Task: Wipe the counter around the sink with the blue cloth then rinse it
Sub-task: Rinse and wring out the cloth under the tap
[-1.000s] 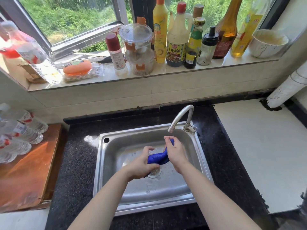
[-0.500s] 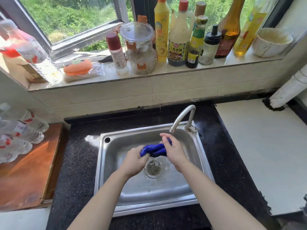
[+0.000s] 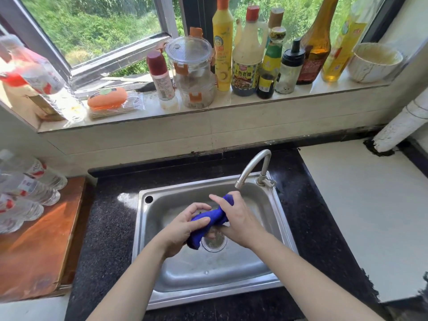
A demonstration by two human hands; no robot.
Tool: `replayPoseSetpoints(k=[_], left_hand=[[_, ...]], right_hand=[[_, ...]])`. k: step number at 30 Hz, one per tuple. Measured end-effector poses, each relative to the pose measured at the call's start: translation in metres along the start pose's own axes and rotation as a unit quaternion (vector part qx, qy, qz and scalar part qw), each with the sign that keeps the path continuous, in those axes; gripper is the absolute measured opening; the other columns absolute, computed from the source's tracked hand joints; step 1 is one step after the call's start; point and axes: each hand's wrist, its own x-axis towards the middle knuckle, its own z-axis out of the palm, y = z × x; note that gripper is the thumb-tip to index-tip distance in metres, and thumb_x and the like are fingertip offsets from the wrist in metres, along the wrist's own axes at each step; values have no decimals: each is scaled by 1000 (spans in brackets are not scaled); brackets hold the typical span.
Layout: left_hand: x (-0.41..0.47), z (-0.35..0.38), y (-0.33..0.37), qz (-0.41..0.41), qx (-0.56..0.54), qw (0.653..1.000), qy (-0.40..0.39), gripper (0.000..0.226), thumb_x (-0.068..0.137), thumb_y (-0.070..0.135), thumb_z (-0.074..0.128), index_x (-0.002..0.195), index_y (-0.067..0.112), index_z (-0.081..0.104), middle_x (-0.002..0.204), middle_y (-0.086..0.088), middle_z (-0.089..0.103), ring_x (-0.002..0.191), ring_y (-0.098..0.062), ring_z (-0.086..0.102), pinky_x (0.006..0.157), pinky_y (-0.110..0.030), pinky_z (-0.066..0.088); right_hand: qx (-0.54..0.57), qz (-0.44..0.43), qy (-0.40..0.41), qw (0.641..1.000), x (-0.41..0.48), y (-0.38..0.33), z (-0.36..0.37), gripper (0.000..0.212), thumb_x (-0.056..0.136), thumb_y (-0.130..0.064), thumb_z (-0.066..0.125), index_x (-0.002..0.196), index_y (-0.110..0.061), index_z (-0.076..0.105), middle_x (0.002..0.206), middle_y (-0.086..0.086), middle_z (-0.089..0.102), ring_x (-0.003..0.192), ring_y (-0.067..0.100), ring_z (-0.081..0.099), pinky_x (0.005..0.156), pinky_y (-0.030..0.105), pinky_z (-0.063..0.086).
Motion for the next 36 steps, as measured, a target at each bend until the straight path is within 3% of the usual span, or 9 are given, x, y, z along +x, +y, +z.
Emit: replayPoseSetpoints(k=[3, 6, 13, 21, 24, 25, 29, 34, 36], left_hand=[[1, -7, -4, 14, 62, 998, 8, 37, 84, 17, 71, 117, 21, 54, 104, -4, 69, 76, -23, 65, 63, -41, 59], [7, -12, -9, 54, 167, 984, 41, 29, 90, 10, 68, 108, 30, 56, 99, -4, 67, 66, -13, 55, 52, -30, 50], [16, -19, -22, 154, 371, 908, 123, 30, 92, 17, 68, 107, 41, 58, 91, 26, 66, 78, -3, 60, 73, -14, 45], [21, -18, -29, 148, 392, 895, 155, 26, 95, 24, 65, 121, 30, 67, 103, 20, 71, 97, -1, 64, 86, -18, 47], [19, -20, -26, 124, 338, 921, 148, 23, 96, 22, 64, 118, 26, 69, 91, 20, 71, 81, 0, 63, 74, -20, 47], [17, -20, -26, 102, 284, 942, 149, 20, 97, 21, 63, 115, 25, 69, 79, 18, 69, 66, -1, 59, 63, -19, 45], [11, -24, -26, 3, -7, 986, 169, 17, 100, 20, 59, 114, 20, 69, 72, -1, 52, 49, -10, 34, 42, -18, 20], [7, -14, -18, -38, -82, 989, 116, 14, 101, 23, 56, 105, 11, 62, 75, -5, 53, 47, -9, 30, 38, -13, 15], [4, -7, -17, -56, -63, 994, 65, 14, 101, 25, 55, 103, 12, 59, 75, -5, 56, 46, -9, 30, 38, -12, 15]], right_hand=[[-115, 24, -82, 990, 7, -1, -15, 44, 93, -49, 62, 125, -20, 51, 106, 8, 46, 89, 33, 56, 67, 38, 43], [-175, 28, -129, 976, 13, -3, -21, 42, 98, -55, 50, 113, -16, 46, 103, 12, 60, 90, 39, 61, 63, 38, 33], [-106, 62, -179, 976, 16, -7, -17, 43, 97, -60, 43, 84, -20, 54, 82, 6, 68, 75, 31, 60, 62, 36, 38], [-14, 123, -167, 978, 13, -6, -17, 43, 92, -63, 52, 76, -24, 52, 69, -5, 59, 67, 18, 54, 60, 37, 41], [150, 157, -130, 967, 8, -1, -20, 20, 87, -40, 74, 95, -29, 59, 87, -5, 67, 79, 12, 61, 74, 32, 51], [236, 171, -111, 950, 6, 0, -22, 29, 84, -27, 78, 108, -29, 61, 96, -5, 69, 86, 12, 65, 80, 29, 54], [520, 248, -55, 816, -2, -6, -22, 63, 85, 2, 73, 137, -25, 51, 122, 6, 68, 103, 13, 67, 86, 24, 54], [553, 260, 51, 790, -3, -28, -9, 35, 91, -36, 71, 118, -14, 64, 93, -11, 72, 82, 0, 65, 78, 17, 47], [548, 284, 100, 780, -2, -34, -4, 47, 84, -55, 71, 104, -13, 65, 82, -9, 66, 75, 2, 60, 76, 19, 46]])
